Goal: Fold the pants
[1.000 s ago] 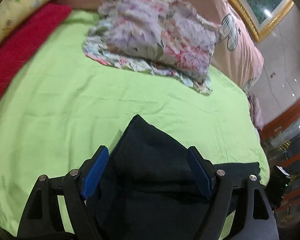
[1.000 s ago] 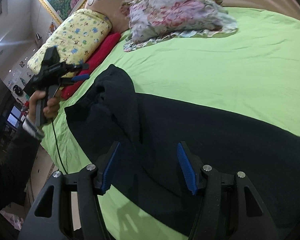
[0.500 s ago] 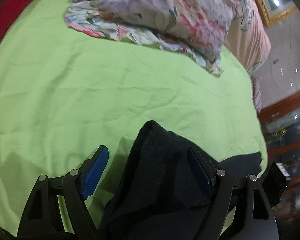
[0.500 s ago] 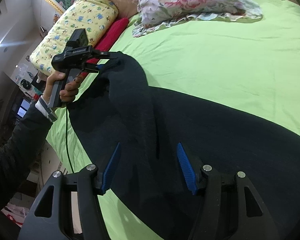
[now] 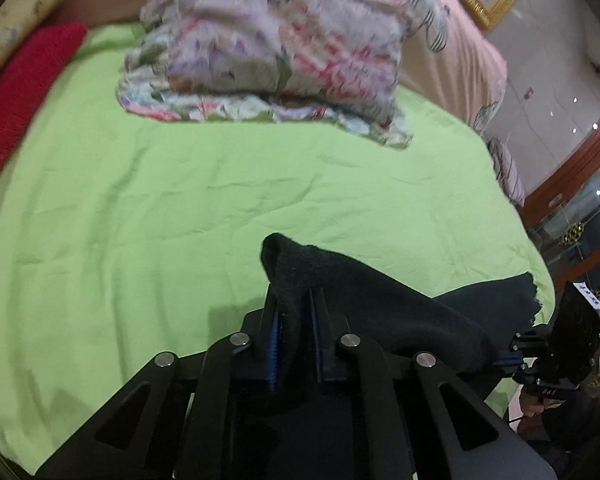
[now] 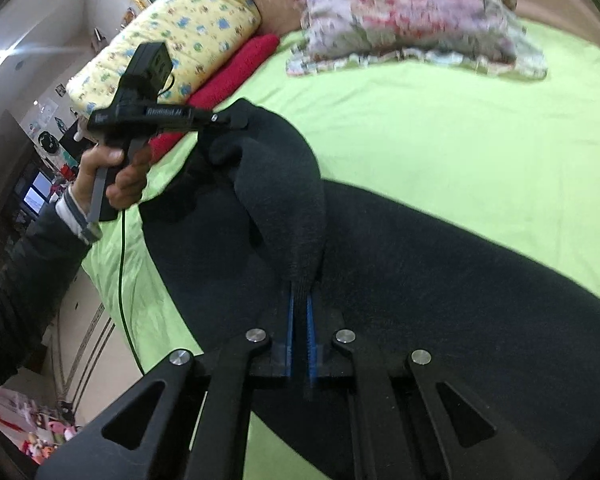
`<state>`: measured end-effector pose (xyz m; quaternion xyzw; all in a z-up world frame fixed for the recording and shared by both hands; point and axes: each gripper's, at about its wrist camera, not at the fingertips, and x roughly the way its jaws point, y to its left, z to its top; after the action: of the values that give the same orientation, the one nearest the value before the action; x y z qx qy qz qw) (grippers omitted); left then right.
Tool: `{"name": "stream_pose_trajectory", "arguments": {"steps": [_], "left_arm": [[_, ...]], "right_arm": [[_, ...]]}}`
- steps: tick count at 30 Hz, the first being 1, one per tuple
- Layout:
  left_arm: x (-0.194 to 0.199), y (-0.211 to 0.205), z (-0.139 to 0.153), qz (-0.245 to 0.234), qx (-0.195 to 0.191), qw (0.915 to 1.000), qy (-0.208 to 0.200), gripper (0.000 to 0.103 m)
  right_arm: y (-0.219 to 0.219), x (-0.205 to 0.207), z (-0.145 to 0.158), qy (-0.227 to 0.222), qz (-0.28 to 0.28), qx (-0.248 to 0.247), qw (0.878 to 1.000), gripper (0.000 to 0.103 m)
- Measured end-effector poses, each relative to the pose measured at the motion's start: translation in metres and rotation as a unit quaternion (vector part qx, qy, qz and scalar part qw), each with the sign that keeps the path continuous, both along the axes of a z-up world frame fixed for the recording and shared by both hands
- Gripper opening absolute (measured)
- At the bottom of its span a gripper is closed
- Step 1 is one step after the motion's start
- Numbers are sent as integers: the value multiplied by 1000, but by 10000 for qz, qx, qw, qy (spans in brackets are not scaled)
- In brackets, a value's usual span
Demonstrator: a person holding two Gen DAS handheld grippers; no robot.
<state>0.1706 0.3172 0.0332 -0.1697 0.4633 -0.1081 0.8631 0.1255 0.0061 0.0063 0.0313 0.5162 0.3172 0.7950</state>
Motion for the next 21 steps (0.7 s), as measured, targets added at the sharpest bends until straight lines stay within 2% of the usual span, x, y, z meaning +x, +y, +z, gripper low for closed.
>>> {"name": "stream_pose_trajectory", "arguments": {"steps": [5,9,14,21], "left_arm": [[-45,3,23,226,-72,9984,-519,10],[-80,6,27,425,-258,9958,-775,10],[-114,3,14,597,-310,9943,-830,10],[-143,4,-2,909,-414,9901,-982,10]], "right_arm": [[-2,-16,25,-416,63,-145,9990,6],[8,-35,33,-694,310,-432,9962,6],[21,-64,22,-838,693,-711,9915,6],[28,-82,3,-953,834,-1135,9854,6]]}}
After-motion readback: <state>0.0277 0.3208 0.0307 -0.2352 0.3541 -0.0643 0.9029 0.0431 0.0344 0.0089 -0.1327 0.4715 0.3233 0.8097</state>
